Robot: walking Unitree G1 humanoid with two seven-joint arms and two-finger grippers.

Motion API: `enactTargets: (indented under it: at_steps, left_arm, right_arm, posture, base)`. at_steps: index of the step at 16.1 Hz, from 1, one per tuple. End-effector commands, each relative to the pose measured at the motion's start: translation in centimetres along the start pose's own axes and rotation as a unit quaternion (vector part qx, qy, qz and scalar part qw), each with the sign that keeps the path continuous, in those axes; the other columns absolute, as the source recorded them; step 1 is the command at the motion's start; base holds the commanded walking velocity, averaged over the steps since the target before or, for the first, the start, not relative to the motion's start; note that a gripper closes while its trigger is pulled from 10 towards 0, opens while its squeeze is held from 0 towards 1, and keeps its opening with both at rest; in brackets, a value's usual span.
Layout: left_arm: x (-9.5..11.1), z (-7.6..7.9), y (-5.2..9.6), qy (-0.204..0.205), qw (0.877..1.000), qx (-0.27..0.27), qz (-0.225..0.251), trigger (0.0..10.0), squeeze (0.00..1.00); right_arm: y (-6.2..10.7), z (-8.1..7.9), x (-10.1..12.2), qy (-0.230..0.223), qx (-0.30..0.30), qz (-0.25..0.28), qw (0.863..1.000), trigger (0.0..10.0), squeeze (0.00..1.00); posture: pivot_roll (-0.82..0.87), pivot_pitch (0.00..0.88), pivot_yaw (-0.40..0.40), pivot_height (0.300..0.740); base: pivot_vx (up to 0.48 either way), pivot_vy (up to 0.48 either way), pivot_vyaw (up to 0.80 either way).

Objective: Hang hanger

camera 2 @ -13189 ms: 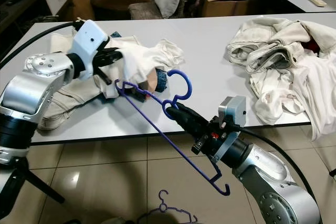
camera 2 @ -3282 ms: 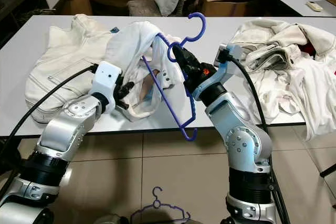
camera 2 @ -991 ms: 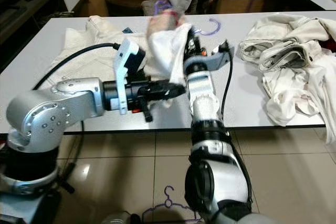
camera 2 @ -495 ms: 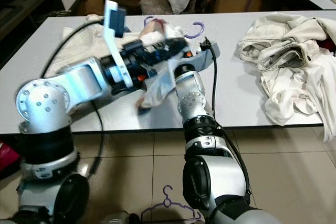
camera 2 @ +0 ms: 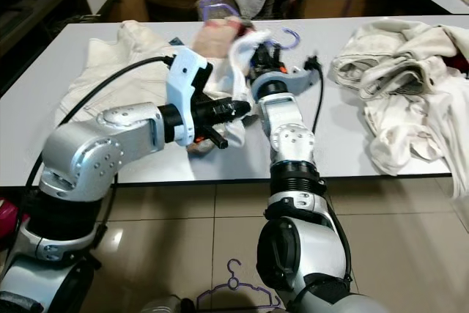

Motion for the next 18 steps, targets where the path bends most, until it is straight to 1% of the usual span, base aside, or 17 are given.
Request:
enactTargets:
  at_steps: [1,2,3,5,6,7,9,10,11,12,13,14,15,16,17,18]
  left_arm:
    - [-0.1,0.6,-0.1,-0.017,1.000,-0.010,0.002,0.0,0.00]
    - [-0.8,1.6,-0.5,-0.030,0.999,-0.025,-0.002,0.0,0.00]
    - [-1.0,1.7,-0.6,-0.035,0.999,-0.026,-0.004,0.0,0.00]
    - [-2.3,1.8,-0.9,-0.068,0.997,-0.024,-0.013,0.0,0.00]
    - [-2.4,1.8,-0.9,-0.077,0.997,-0.024,-0.014,0.0,0.00]
    - [-3.8,1.5,-0.6,-0.130,0.990,-0.022,-0.041,0.0,0.00]
    - [-5.1,0.8,-0.3,-0.159,0.985,-0.011,-0.066,0.0,0.00]
    - [-6.2,-0.3,0.2,-0.185,0.979,0.003,-0.088,0.0,0.00]
    - [-6.9,-1.2,0.7,-0.204,0.974,0.014,-0.100,0.0,0.00]
    - [-8.0,-2.2,1.4,-0.244,0.962,0.018,-0.119,0.0,0.00]
    - [-8.3,-2.5,1.7,-0.255,0.959,0.018,-0.124,0.0,0.00]
    - [-8.5,-2.5,1.9,-0.259,0.958,0.015,-0.121,0.0,0.00]
    - [-8.8,-2.8,2.7,-0.260,0.959,0.018,-0.114,0.9,0.00]
    - [-9.0,-3.1,3.2,-0.264,0.958,0.026,-0.113,1.9,0.00]
    - [-9.5,-3.9,3.9,-0.268,0.956,0.042,-0.113,8.2,0.00]
    - [-9.6,-4.3,4.3,-0.258,0.958,0.053,-0.111,10.0,0.00]
  right_arm:
    - [0.0,-1.1,-3.1,-0.053,0.013,-0.024,0.998,10.0,0.00]
    - [-0.2,-1.6,-2.8,-0.057,0.017,-0.024,0.998,10.0,0.00]
    - [-0.2,-1.7,-2.7,-0.062,0.019,-0.023,0.998,10.0,0.00]
    - [-0.6,-2.6,-2.1,-0.079,0.026,-0.018,0.996,10.0,0.00]
    - [-0.6,-2.7,-2.0,-0.081,0.026,-0.017,0.996,10.0,0.00]
    - [-0.8,-2.9,-1.5,-0.064,0.022,-0.009,0.998,10.0,0.00]
    - [-0.8,-3.2,-1.4,-0.059,0.023,-0.009,0.998,10.0,0.00]
    - [-0.8,-3.4,-1.0,-0.060,0.026,-0.006,0.998,10.0,0.00]
    - [-0.8,-3.6,-0.6,-0.059,0.028,-0.004,0.998,10.0,0.00]
    - [-0.7,-3.7,-0.3,-0.048,0.027,-0.003,0.998,10.0,0.00]
    - [-0.7,-3.7,-0.2,-0.040,0.026,-0.004,0.999,10.0,0.00]
    - [-0.6,-3.7,-0.2,-0.025,0.025,-0.008,0.999,10.0,0.00]
    - [-0.2,-3.4,-0.4,0.020,0.018,-0.024,0.999,10.0,0.00]
    - [0.1,-3.4,-0.5,0.035,0.018,-0.031,0.999,10.0,0.00]
    - [0.7,-3.3,-0.5,0.047,0.017,-0.038,0.998,10.0,0.00]
    - [1.1,-3.3,-0.4,0.054,0.018,-0.042,0.997,10.0,0.00]
  posture:
    - [-0.03,0.000,0.057,0.740]
    - [-0.03,0.000,0.053,0.740]
    - [-0.03,0.000,0.053,0.740]
    - [-0.04,0.000,0.042,0.740]
    - [-0.04,0.000,0.040,0.740]
    - [-0.04,0.000,0.036,0.740]
    - [-0.04,0.000,0.033,0.740]
    - [-0.04,0.000,0.029,0.740]
    - [-0.04,0.000,0.029,0.740]
    - [-0.05,0.000,0.029,0.740]
    - [-0.05,0.000,0.029,0.740]
    - [-0.05,0.000,0.028,0.740]
    - [-0.05,0.000,0.028,0.740]
    - [-0.05,0.000,0.028,0.740]
    - [-0.06,0.000,0.027,0.740]
    - [-0.06,0.000,0.026,0.740]
  base:
    - [0.000,0.000,0.00]
    - [0.000,0.000,0.00]
    - [0.000,0.000,0.00]
    - [0.000,0.000,0.00]
    - [0.000,0.000,0.00]
    - [0.000,0.000,0.00]
    - [0.000,0.000,0.00]
    - [0.000,0.000,0.00]
    - [0.000,0.000,0.00]
    - [0.000,0.000,0.00]
    - [0.000,0.000,0.00]
    - [0.000,0.000,0.00]
    - [0.000,0.000,0.00]
    - [0.000,0.000,0.00]
    - [0.000,0.000,0.00]
    - [0.000,0.000,0.00]
Point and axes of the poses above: a point about 5 cm out from each wrist's last joint towards the gripper, its own y axis pointing back from the gripper into the wrist, its own x axis along the axis of the wrist's last joint, z = x × y, the point moved 6 cm from there along -y, pointing out of the wrist towards the gripper, and after that the axes turned 2 degrees about -y, right-handed, at the moved point
